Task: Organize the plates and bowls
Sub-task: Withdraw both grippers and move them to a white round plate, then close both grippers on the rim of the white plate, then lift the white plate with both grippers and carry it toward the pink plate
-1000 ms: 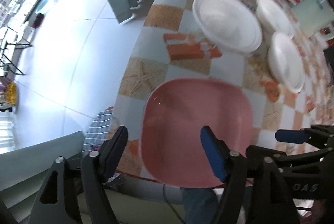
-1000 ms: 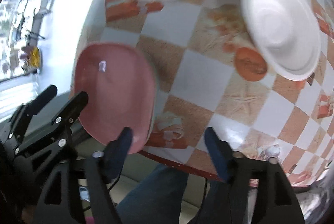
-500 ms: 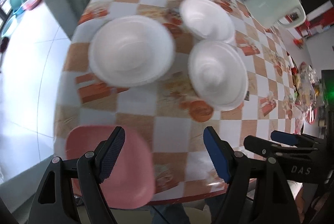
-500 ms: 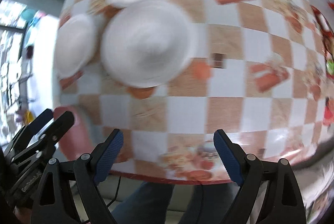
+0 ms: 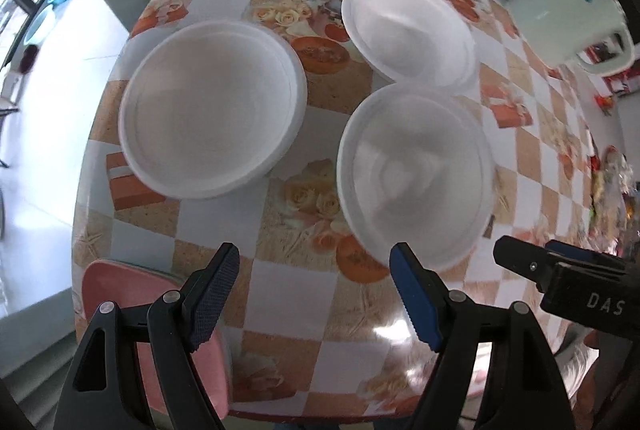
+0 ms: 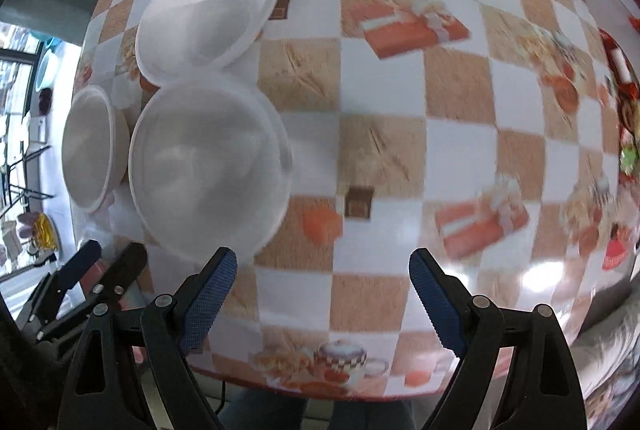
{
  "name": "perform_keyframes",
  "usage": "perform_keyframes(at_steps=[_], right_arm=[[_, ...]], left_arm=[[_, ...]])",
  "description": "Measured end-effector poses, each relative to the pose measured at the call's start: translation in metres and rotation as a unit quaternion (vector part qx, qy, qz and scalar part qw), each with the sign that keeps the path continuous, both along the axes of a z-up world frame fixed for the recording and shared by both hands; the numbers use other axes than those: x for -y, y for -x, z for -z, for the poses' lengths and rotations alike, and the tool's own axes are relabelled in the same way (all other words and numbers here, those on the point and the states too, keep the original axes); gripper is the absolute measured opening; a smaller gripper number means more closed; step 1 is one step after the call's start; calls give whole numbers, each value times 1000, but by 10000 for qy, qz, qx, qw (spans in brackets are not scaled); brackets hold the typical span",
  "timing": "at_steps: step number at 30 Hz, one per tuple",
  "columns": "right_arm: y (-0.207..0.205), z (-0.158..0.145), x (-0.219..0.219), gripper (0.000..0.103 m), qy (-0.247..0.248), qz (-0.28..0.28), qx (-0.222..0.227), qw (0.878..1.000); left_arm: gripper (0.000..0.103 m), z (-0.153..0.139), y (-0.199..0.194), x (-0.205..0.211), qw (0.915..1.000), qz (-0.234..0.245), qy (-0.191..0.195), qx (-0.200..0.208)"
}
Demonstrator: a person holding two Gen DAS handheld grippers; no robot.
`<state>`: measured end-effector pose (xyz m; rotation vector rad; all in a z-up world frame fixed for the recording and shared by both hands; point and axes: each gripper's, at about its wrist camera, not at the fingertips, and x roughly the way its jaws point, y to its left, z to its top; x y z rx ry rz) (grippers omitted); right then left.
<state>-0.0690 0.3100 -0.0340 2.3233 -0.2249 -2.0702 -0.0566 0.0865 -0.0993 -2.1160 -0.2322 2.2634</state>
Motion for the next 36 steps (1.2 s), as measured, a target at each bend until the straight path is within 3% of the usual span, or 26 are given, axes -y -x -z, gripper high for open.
perform_keyframes(at_steps=[16,19,21,24,27,36], right_arm=[[60,56,32,88,82,-617,91,9980],[64,66,42,60,188,-698,179,9972],[65,72,43,37,252,-673,278,9970],[64,74,45,20,403,-675,249,9966],[62,74,45,18,414,-726,257,9962],[1,79,36,18,423,-705,505,9953]], left_arm=[[80,43,34,-27,9984,-383,171,372],[74,47,39,-33,9984,-317,286,372],[58,51,43,-39,9981,-219,333,462],[41,58,44,-45,9980,-182,193,568],[34,57,46,-53,9986,34,207,493],[35,57,18,-89,9928,1029,314,519]])
